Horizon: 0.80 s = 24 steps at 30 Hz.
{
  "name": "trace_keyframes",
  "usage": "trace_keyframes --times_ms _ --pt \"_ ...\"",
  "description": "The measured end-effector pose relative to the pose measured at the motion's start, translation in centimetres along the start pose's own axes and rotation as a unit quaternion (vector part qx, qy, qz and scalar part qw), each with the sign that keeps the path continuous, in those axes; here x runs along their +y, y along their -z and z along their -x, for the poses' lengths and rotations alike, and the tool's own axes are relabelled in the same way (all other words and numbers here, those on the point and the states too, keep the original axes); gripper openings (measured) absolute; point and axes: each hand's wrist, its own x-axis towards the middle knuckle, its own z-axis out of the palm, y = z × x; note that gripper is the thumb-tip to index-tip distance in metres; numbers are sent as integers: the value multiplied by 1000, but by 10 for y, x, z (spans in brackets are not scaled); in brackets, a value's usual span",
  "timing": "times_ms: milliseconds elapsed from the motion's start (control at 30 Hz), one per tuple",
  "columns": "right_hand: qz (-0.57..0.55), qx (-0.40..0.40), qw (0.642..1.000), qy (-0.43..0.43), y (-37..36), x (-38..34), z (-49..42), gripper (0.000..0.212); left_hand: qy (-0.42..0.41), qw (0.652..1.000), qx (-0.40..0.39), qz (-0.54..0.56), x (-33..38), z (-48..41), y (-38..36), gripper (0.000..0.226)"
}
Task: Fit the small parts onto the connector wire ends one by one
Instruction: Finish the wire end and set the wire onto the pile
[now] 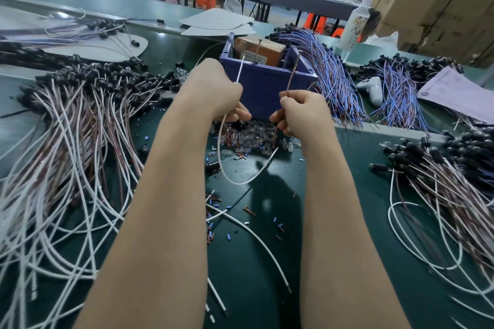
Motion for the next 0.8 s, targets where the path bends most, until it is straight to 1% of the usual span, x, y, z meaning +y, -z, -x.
trace_keyframes --times_ms 100,333,533,800 --pt "7 -1 1000 3 0 1 -1 18 -3 1000 -9 5 0 -1 -5 22" --pt "10 -6 1000 -1 1 0 -1 19 -15 1000 -17 -1 -2 -4 -8 19" --pt "-7 -10 1000 -23 4 -1 0 20 -22 999 -23 -1 -3 -5 -10 18" --pt "7 -27 999 -29 7 -5 5 23 -32 998 -44 -22 -5 -5 -8 19"
